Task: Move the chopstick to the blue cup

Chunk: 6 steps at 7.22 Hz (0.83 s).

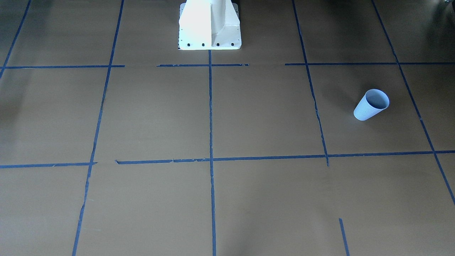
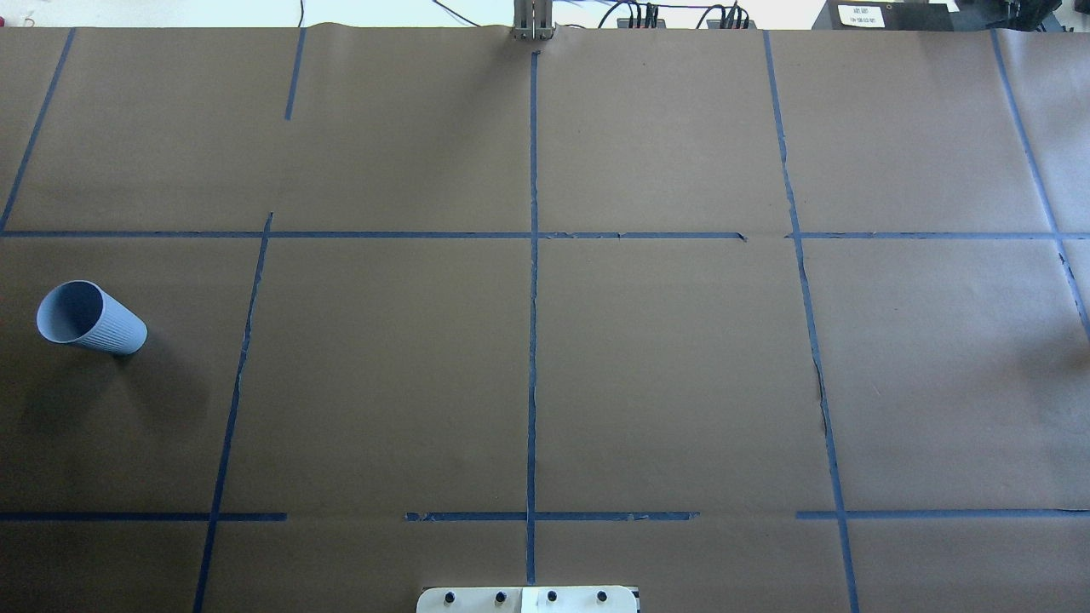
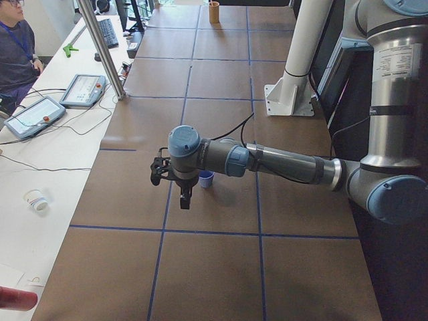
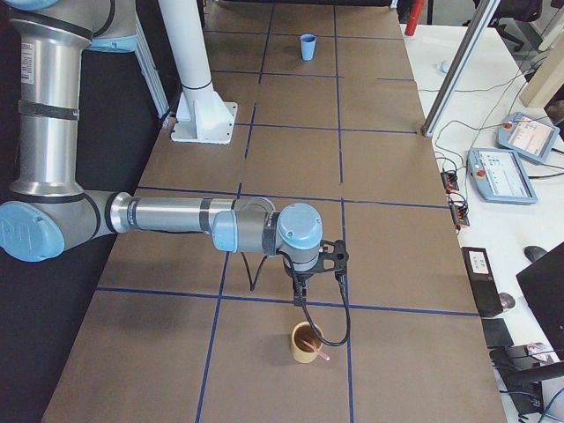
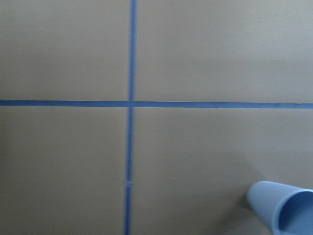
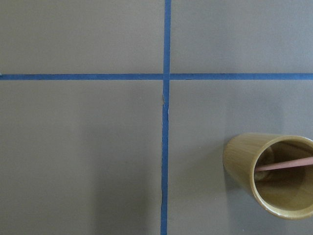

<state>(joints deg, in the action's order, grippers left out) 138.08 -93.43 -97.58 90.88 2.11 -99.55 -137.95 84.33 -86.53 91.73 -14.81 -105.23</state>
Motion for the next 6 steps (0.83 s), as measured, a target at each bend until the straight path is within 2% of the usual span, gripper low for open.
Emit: {"method": "schedule_trajectory", "body": {"at_steps": [3, 6], "points": [[0.0, 0.0, 0.0, 0.0, 0.0, 0.0, 0.0, 2.5, -11.7, 0.9, 12.3, -19.4, -1.4, 0.0], [0.0, 0.0, 0.1, 0.0, 0.0, 0.0, 0.0, 8.5, -19.2, 1.2, 17.3, -25.9, -0.1, 0.0]]}}
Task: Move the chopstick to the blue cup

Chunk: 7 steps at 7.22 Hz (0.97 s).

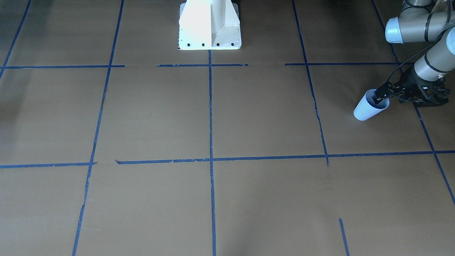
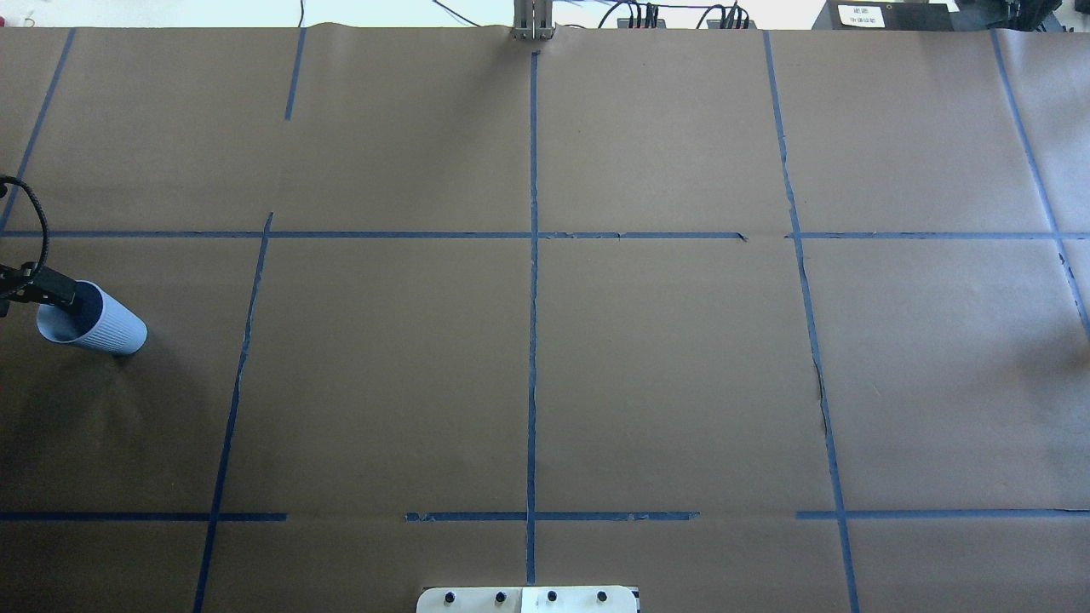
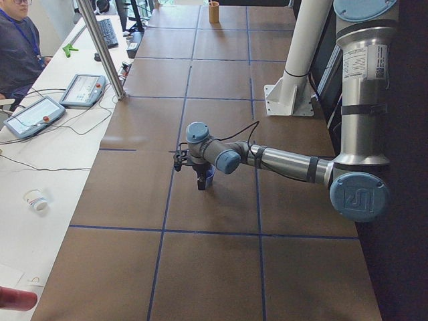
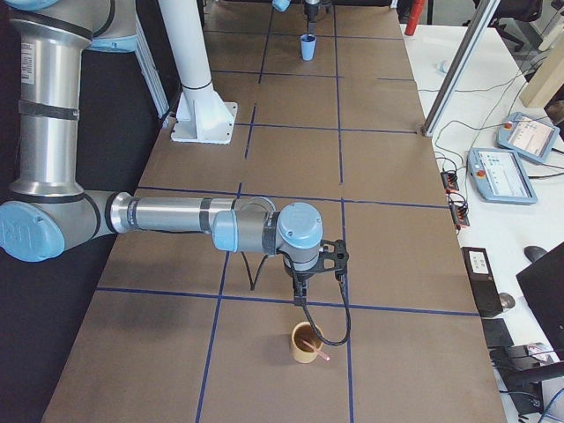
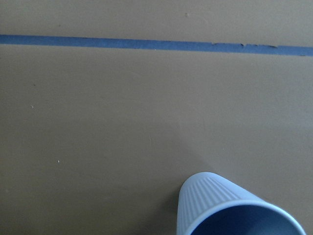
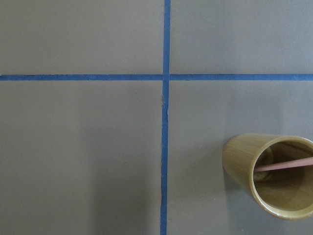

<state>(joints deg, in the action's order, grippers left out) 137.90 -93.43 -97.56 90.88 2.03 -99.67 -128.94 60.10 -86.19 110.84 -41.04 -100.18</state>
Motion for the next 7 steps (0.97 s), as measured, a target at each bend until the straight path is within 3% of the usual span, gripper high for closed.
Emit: {"method": "schedule_trajectory", "body": {"at_steps": [1, 2, 3, 5, 7], "points": [[0.0, 0.0, 0.0, 0.0, 0.0, 0.0, 0.0, 0.0, -0.4, -0.2, 0.4, 0.0, 0.7, 0.2], [0.0, 0.0, -0.1, 0.0, 0.0, -0.1, 0.0, 0.0, -0.7, -0.6, 0.5, -0.1, 1.1, 0.67], [0.1, 0.0, -0.1, 0.0, 0.0, -0.3, 0.0, -0.1, -0.8, -1.2, 0.5, -0.5, 1.4, 0.89], [0.2, -0.1, -0.3, 0.0, 0.0, -0.7, 0.0, -0.4, -0.9, -2.0, 0.5, -1.3, 1.6, 0.98], [0.3, -0.2, -0.6, 0.0, 0.0, -1.2, 0.0, -0.9, -0.7, -2.0, 0.0, -1.4, 0.9, 1.0]]}}
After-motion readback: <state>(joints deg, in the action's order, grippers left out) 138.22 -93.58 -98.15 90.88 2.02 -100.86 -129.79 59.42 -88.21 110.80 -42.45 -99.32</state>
